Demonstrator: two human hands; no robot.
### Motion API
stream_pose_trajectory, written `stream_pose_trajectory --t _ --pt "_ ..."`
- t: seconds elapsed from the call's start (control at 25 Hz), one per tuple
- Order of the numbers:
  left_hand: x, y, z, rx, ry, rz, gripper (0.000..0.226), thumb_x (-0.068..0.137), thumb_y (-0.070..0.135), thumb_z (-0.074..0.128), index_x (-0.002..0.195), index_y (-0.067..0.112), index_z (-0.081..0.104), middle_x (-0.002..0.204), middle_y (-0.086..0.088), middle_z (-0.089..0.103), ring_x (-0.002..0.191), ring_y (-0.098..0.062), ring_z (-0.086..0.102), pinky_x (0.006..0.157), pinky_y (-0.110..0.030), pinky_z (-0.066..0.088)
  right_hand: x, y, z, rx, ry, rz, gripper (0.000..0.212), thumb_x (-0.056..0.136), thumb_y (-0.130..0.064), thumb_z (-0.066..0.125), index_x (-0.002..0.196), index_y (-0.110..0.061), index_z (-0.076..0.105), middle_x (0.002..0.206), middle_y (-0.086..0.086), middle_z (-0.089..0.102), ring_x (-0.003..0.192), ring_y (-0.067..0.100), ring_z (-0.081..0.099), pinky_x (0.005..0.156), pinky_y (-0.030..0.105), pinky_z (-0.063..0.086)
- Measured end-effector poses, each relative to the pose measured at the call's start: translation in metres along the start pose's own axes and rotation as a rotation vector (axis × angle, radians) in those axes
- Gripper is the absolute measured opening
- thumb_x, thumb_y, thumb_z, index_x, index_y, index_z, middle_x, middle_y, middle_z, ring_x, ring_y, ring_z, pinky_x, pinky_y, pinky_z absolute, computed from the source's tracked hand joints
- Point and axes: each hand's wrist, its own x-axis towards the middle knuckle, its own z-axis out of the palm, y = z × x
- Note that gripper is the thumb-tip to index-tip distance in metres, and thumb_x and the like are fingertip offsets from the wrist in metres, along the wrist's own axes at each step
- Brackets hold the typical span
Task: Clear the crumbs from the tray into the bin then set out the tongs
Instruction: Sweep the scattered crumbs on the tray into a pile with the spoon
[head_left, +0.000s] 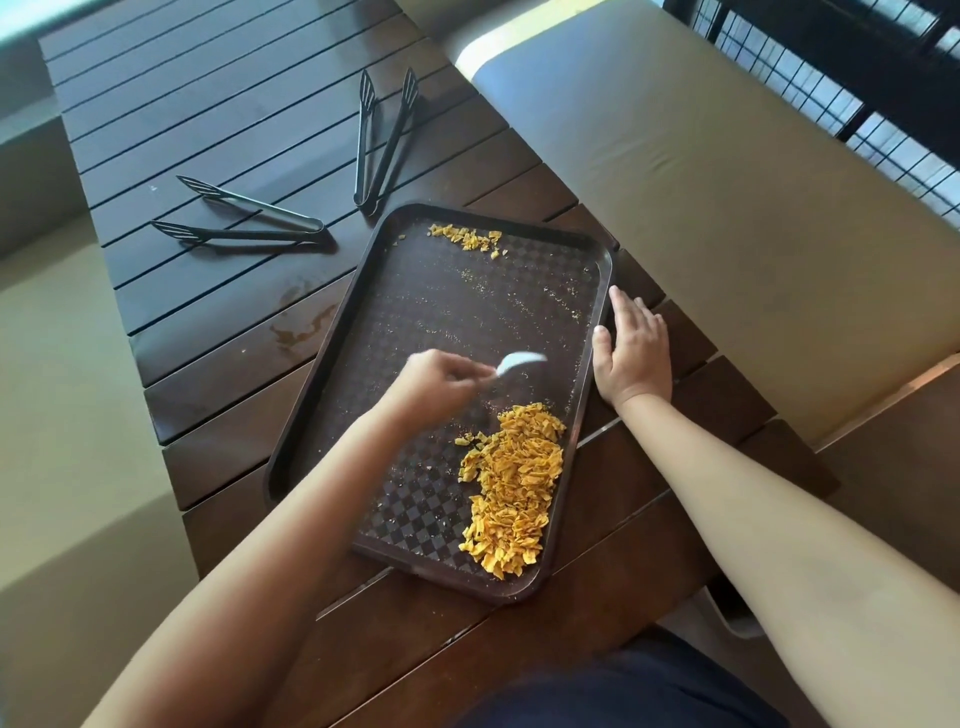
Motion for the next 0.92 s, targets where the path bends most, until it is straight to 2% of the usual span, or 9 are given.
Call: stream_pose_trajectory --t 0.12,0.2,0.28,0.32,0.4,0.48,0.68,0.84,0.92 --pt "0.023 -0.006 -0.019 -0.19 0.314 -0.165 0.038 0.092 0.004 0.044 0.124 0.017 0.061 0.112 -0.006 0.066 0.043 -0.003 0.037 0.035 -0.011 0.034 0.0 -0.001 0.0 0.004 0.001 -0.003 0.06 0.086 -0.032 0.032 0.141 -0.009 0.036 0.143 0.014 0.042 0.136 0.03 0.033 0.113 0.042 0.017" --pt "0.036 -0.009 -0.032 -0.203 0.466 -0.215 0.048 0.088 -0.001 0.039 0.131 0.013 0.054 0.125 -0.01 0.061 0.054 -0.006 0.049 0.041 -0.009 0.039 0.001 -0.001 -0.001 0.007 0.007 -0.004 0.06 0.086 -0.032 0.032 0.141 -0.008 0.037 0.142 0.015 0.043 0.135 0.031 0.034 0.113 0.043 0.017" --pt "0.046 -0.01 -0.042 -0.168 0.544 -0.251 0.052 0.085 -0.001 0.037 0.134 0.01 0.051 0.133 -0.011 0.055 0.091 -0.017 0.064 0.074 -0.014 0.051 0.0 -0.001 -0.001 0.004 -0.002 0.002 0.06 0.086 -0.032 0.033 0.141 -0.008 0.037 0.143 0.014 0.043 0.135 0.03 0.033 0.113 0.042 0.017" --pt "0.052 -0.01 -0.045 -0.156 0.561 -0.272 0.053 0.083 0.0 0.038 0.135 0.009 0.05 0.136 -0.011 0.053 0.11 -0.022 0.06 0.093 -0.023 0.048 0.0 -0.001 0.0 0.001 -0.005 0.002 0.06 0.087 -0.032 0.033 0.141 -0.009 0.037 0.143 0.014 0.043 0.135 0.03 0.033 0.113 0.042 0.017" --pt "0.061 -0.008 -0.048 -0.162 0.565 -0.317 0.054 0.083 0.0 0.038 0.135 0.007 0.049 0.139 -0.011 0.05 0.124 -0.025 0.051 0.105 -0.032 0.041 0.001 0.0 0.0 0.003 -0.006 0.0 0.059 0.087 -0.032 0.034 0.141 -0.009 0.037 0.143 0.014 0.043 0.135 0.03 0.034 0.113 0.042 0.017" --pt "0.068 -0.006 -0.048 -0.147 0.563 -0.344 0.051 0.084 -0.001 0.04 0.133 0.006 0.05 0.138 -0.011 0.051 0.127 -0.025 0.047 0.105 -0.026 0.037 0.0 0.0 0.0 0.004 -0.009 -0.001 0.059 0.087 -0.033 0.034 0.141 -0.009 0.037 0.143 0.013 0.043 0.135 0.03 0.034 0.113 0.042 0.017" --pt "0.082 0.0 -0.048 -0.138 0.563 -0.368 0.048 0.087 -0.002 0.039 0.134 0.003 0.049 0.137 -0.014 0.051 0.122 -0.026 0.049 0.081 -0.014 0.035 0.0 0.001 0.001 0.0 -0.008 -0.002 0.062 0.087 -0.038 0.028 0.141 -0.009 0.037 0.143 0.013 0.043 0.135 0.03 0.034 0.113 0.043 0.018" --pt "0.094 0.007 -0.047 -0.221 0.51 -0.351 0.054 0.086 -0.001 0.04 0.139 0.01 0.044 0.143 -0.009 0.045 0.128 -0.023 0.045 0.101 -0.021 0.037 0.0 0.001 0.001 0.004 -0.012 -0.001 0.065 0.085 -0.04 0.024 0.141 -0.01 0.037 0.143 0.012 0.042 0.136 0.029 0.033 0.113 0.042 0.017" --pt "0.096 0.013 -0.045 -0.237 0.468 -0.307 0.054 0.087 -0.002 0.04 0.139 0.011 0.044 0.143 -0.008 0.045 0.123 -0.022 0.05 0.095 -0.023 0.043 0.0 0.0 0.001 0.009 -0.014 0.003 0.063 0.086 -0.038 0.027 0.141 -0.01 0.037 0.144 0.012 0.042 0.136 0.028 0.033 0.113 0.042 0.016"
